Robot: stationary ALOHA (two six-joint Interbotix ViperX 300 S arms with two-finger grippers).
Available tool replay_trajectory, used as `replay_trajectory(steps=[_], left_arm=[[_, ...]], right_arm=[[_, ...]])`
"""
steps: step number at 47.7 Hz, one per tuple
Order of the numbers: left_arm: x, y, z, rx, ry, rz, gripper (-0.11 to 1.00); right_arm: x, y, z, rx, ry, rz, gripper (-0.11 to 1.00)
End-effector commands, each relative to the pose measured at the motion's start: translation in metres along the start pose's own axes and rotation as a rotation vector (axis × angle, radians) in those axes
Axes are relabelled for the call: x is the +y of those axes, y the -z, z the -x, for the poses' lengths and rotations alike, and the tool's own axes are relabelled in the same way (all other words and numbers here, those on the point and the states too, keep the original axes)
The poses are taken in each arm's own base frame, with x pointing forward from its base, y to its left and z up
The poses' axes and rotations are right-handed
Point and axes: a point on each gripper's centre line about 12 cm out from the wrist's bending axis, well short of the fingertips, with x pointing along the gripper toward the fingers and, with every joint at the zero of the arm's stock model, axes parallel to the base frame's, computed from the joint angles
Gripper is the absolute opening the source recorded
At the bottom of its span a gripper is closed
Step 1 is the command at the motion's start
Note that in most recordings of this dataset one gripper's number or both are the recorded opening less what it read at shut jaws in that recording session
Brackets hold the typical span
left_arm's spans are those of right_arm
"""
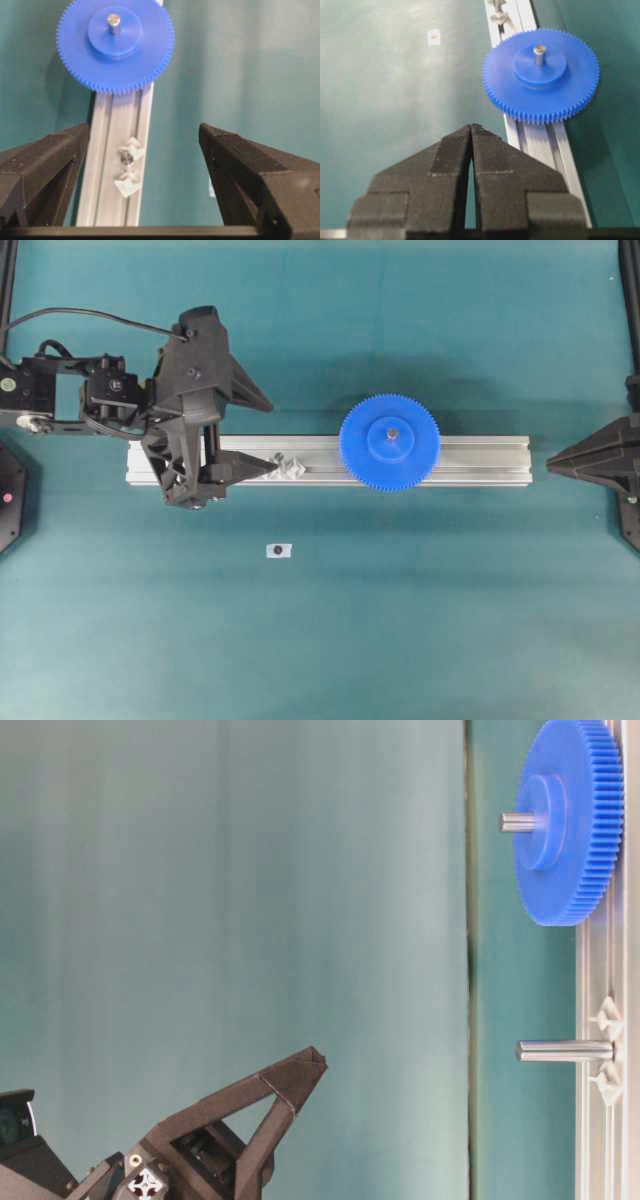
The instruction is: Find the location of the shaft and insert the large gear.
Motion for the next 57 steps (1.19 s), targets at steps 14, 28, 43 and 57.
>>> replay_trajectory(steps=[14,28,43,57], left_arm=[[-0.0012,-0.0062,0.0036,-0.026,0.003,-0.003,0.90],[-0.0012,-0.0040,0.0037,-0.021,0.003,0.000,0.90],[-0.0006,-0.0037,0.0032,-0.020,0.002,0.001,0.90],[-0.0007,-0.0049,0.0034,-0.023,0.002,0.001,0.90]], right_arm=[[0.0001,-0.0031,-0.0004,-0.007,0.002,-0.009,0.07],[0.0000,-0.0029,-0.0006,-0.005,0.003,-0.007,0.07],[-0.0002,-0.0033,-0.0004,-0.008,0.003,-0.008,0.07],[-0.0037,-0.0025,-0.0006,-0.008,0.024,-0.014,0.07]])
